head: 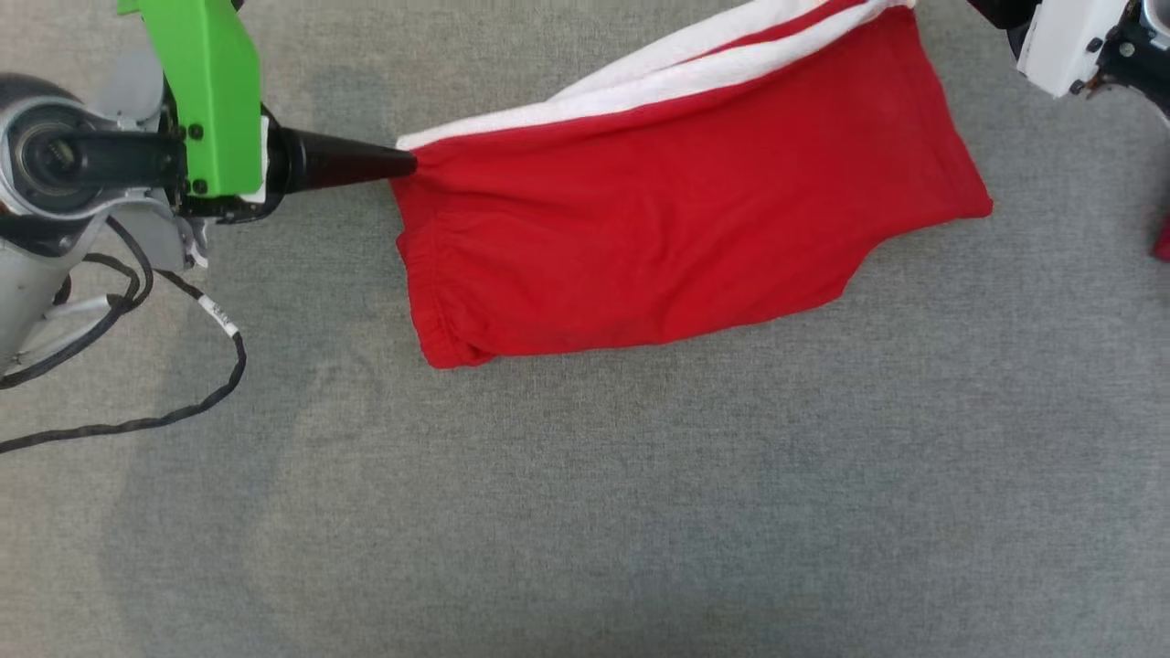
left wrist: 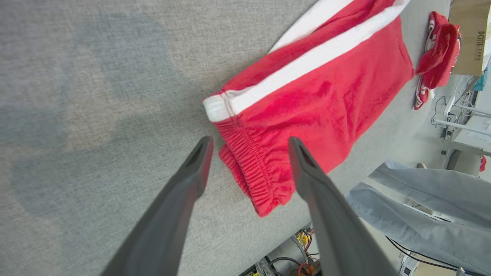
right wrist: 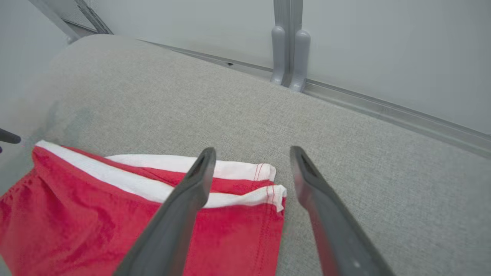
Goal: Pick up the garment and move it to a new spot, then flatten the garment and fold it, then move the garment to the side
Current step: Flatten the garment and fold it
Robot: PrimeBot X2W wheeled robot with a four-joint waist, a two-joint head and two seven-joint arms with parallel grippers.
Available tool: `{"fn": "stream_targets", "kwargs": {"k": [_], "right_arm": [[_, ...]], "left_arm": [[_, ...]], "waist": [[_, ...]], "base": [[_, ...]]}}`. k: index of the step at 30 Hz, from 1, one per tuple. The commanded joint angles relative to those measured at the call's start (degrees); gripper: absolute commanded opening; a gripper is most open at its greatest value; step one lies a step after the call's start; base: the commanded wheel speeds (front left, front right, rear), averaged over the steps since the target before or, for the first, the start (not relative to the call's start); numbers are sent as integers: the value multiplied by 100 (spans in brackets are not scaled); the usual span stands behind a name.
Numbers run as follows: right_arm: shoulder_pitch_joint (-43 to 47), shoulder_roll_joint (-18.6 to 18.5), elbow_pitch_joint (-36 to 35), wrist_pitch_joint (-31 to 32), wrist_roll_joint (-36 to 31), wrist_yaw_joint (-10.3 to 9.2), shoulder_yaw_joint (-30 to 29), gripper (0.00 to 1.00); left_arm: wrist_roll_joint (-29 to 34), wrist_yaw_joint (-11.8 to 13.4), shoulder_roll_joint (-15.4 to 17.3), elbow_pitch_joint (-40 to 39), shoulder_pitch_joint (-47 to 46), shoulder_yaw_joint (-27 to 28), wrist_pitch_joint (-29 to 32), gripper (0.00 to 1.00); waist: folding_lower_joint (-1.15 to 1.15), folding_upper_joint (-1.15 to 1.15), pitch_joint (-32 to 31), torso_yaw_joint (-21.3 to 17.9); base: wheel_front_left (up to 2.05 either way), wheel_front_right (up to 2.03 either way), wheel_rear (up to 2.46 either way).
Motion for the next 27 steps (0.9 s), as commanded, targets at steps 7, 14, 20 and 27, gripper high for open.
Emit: {"fn": "stream_targets", "kwargs": {"k": [7,14,20,27], "right_arm": [[662,92,403,-1775,-186,-9,118,100],[1493,222,585,-2686,-184,-9,-108,100],[2488,477,820,-2701,-742,-9,-1312,100],[3363,688,1195,-2703,-1242,-9,-2125,100]], "left_arm": [[752,-719,189,65,601,119,-1408,100],[1873,-721,239,53,1374,303,-3847,100],[2522,-223,103,-191,2252,481,-5782,100],[3092,477,-135,-758,3160,755,-6972,100]], "waist": [[-1,0,-957,-37],[-1,0,-1397,40],[-1,0,-1546,232],[-1,0,-1506,630]], "base": [[0,0,0],[0,0,0],[0,0,0],[0,0,0]]}}
